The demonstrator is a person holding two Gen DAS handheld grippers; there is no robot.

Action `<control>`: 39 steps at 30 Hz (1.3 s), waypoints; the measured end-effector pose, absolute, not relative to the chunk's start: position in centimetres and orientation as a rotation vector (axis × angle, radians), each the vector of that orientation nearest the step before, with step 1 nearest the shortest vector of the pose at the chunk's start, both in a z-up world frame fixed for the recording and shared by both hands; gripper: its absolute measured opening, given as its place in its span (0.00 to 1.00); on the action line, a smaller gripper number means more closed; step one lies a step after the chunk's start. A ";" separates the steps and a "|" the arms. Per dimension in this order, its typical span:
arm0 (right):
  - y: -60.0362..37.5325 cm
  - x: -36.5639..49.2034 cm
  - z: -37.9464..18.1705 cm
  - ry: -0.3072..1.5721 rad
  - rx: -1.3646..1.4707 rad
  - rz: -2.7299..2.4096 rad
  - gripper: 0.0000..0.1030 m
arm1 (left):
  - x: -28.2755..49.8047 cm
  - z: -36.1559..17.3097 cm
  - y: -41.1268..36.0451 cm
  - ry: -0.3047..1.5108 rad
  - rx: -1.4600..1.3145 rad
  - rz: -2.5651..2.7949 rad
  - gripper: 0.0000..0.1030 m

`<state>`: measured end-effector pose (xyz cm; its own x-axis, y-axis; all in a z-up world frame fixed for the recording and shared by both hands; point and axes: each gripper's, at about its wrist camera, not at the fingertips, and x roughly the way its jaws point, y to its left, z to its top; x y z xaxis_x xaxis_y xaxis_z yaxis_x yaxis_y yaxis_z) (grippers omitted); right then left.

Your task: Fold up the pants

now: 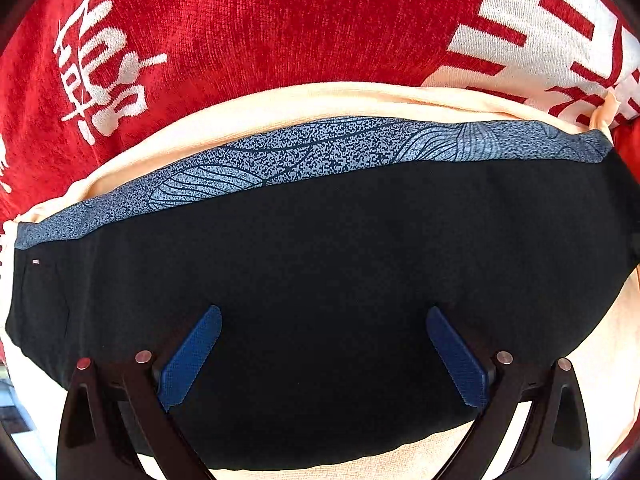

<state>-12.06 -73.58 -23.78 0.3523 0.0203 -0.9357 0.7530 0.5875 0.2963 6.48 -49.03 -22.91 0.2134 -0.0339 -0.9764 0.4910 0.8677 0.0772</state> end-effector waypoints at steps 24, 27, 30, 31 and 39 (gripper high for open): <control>-74.5 -11.5 -22.4 1.092 0.844 -0.578 0.24 | 6.0 -23.6 -50.0 1.327 0.407 -0.345 1.00; -73.0 -12.4 -21.3 1.098 0.838 -0.536 0.28 | 6.0 -23.6 -49.8 1.327 0.399 -0.352 1.00; -71.4 -13.5 -21.7 1.114 0.938 -0.445 0.28 | 6.1 -23.6 -49.7 1.332 0.397 -0.356 1.00; -71.0 -13.8 -22.0 1.119 0.970 -0.426 0.28 | 6.1 -23.6 -49.7 1.335 0.398 -0.356 1.00; -68.7 -15.9 -24.7 1.098 1.213 -0.378 0.36 | 6.7 -23.8 -49.8 1.346 0.406 -0.356 1.00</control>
<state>-15.90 -68.73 -24.72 0.4702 0.2998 -0.8301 0.7472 0.3654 0.5552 6.73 -49.81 -23.75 0.1893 -0.0151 -0.9818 0.4726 0.8778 0.0776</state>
